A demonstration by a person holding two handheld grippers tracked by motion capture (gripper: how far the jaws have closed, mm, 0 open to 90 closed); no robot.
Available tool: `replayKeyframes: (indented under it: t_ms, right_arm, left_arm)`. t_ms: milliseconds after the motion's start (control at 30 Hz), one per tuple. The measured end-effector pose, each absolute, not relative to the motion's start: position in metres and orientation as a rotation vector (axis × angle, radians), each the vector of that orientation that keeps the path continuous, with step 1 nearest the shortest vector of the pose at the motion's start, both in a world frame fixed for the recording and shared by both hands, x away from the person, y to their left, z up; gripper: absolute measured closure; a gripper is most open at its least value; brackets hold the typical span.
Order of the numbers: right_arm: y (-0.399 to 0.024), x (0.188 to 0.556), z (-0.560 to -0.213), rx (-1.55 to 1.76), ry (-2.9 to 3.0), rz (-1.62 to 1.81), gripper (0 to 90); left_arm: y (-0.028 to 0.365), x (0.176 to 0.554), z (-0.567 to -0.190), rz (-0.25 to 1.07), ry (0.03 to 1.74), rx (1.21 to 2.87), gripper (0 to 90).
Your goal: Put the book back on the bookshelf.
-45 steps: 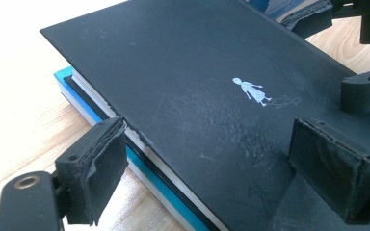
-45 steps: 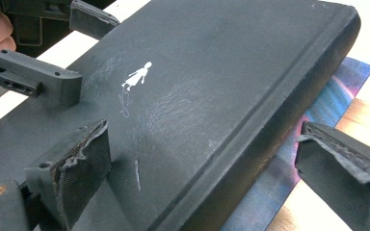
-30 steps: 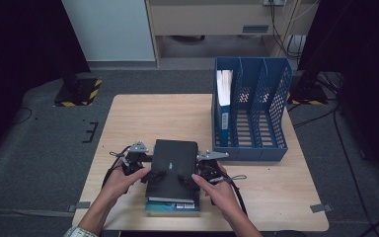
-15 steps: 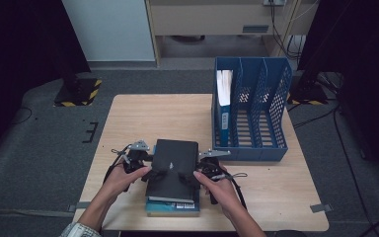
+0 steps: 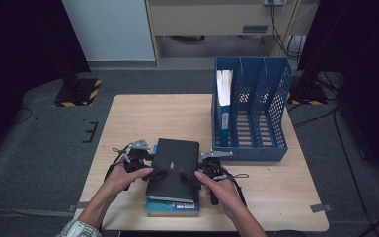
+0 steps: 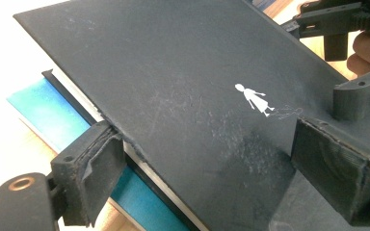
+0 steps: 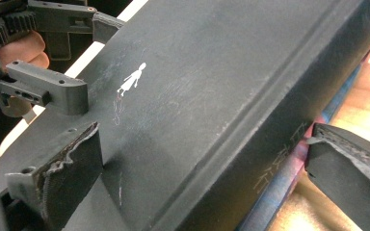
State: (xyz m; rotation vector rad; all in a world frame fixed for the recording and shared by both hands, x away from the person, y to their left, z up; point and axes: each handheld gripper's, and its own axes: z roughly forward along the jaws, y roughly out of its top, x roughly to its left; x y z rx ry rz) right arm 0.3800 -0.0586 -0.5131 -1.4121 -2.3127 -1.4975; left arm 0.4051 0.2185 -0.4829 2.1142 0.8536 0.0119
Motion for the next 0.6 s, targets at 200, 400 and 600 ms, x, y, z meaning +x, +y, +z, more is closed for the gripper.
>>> replayKeyframes:
  t_ms: [200, 400, 600]
  right_arm:
    - [-0.060, 0.382, -0.514, -1.418, -2.286, -1.489, 0.1]
    - [-0.062, 0.387, -0.516, -1.429, -2.241, -1.467, 0.0]
    - [-0.065, 0.391, -0.518, -1.425, -2.214, -1.453, 0.0]
  left_arm:
    - [0.217, 0.407, -0.483, 0.007, 0.846, 2.116, 11.0]
    - [0.216, 0.411, -0.483, -0.003, 0.830, 2.125, 11.0]
    - [0.215, 0.412, -0.483, -0.010, 0.822, 2.128, 11.4]
